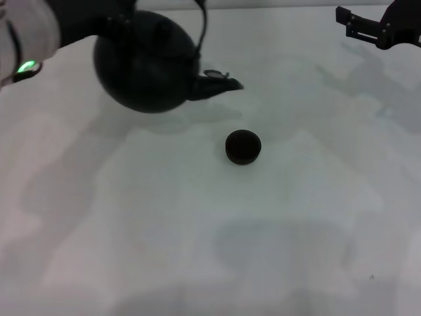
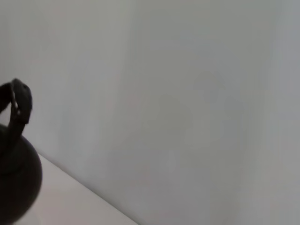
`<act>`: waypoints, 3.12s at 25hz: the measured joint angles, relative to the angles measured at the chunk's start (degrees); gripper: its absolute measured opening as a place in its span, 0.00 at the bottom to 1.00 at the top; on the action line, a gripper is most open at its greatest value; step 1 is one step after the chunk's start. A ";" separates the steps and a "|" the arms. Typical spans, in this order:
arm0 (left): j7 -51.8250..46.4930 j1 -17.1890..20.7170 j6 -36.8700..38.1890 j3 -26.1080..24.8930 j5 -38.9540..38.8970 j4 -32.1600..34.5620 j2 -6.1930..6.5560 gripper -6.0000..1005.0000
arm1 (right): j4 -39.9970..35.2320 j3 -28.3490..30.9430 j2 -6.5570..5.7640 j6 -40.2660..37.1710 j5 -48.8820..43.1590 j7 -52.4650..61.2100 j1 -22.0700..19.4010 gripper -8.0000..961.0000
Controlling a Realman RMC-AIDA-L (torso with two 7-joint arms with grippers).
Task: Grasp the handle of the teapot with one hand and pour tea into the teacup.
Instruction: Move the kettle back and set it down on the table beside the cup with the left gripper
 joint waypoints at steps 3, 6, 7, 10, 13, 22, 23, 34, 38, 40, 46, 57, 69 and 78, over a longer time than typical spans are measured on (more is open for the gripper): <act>5.07 3.63 -3.81 -1.07 -5.69 0.13 0.08 0.13 | -0.03 0.00 -0.10 0.09 -0.03 0.03 -0.12 0.88; 12.57 5.78 -4.71 -3.60 -14.92 -0.28 0.08 0.13 | -0.09 -0.03 -0.17 0.22 -0.11 0.10 -0.34 0.88; 15.51 6.14 -4.26 -4.77 -18.38 -0.75 0.10 0.13 | -0.09 -0.06 -0.18 0.27 -0.14 0.14 -0.42 0.88; 22.98 6.63 -1.55 -8.50 -27.29 -2.52 0.12 0.13 | -0.12 -0.12 -0.21 0.33 -0.20 0.37 -0.75 0.88; 30.25 6.65 3.41 -13.35 -36.48 -5.52 0.15 0.13 | -0.19 -0.21 -0.29 0.35 -0.27 0.70 -1.19 0.88; 49.47 6.24 16.14 -24.23 -54.72 -18.72 0.18 0.12 | -0.75 -0.43 -0.27 0.37 -0.31 0.74 -1.40 0.88; 51.16 6.16 17.10 -25.23 -56.07 -20.34 0.19 0.12 | -0.81 -0.45 -0.27 0.37 -0.31 0.74 -1.41 0.88; 71.16 0.46 31.19 -38.87 -65.91 -45.59 0.20 0.12 | -1.01 -1.12 -0.26 0.80 -0.92 0.52 -1.41 0.88; 75.62 -1.44 31.67 -40.64 -66.04 -51.83 0.23 0.12 | -1.04 -1.15 -0.27 1.04 -0.92 0.71 -1.41 0.88; 77.56 -2.38 31.73 -41.50 -66.15 -54.72 0.28 0.12 | -1.31 -1.15 -0.26 1.29 -0.92 0.73 -1.41 0.88; 82.61 -3.65 31.83 -42.60 -66.68 -59.78 0.25 0.12 | -2.41 -1.15 -0.16 1.77 -0.92 0.74 -1.45 0.88; 90.03 -4.57 31.91 -44.20 -69.79 -67.31 0.19 0.12 | -3.17 -1.14 -0.08 2.78 -0.88 0.42 -1.36 0.88; 98.30 -4.98 31.48 -45.54 -73.41 -73.56 0.09 0.12 | -3.16 -1.23 -0.09 3.63 -0.88 0.70 -1.50 0.88; 100.41 -5.74 29.95 -45.64 -73.57 -76.31 0.11 0.12 | -3.18 -1.25 -0.09 4.16 -0.88 0.74 -1.42 0.88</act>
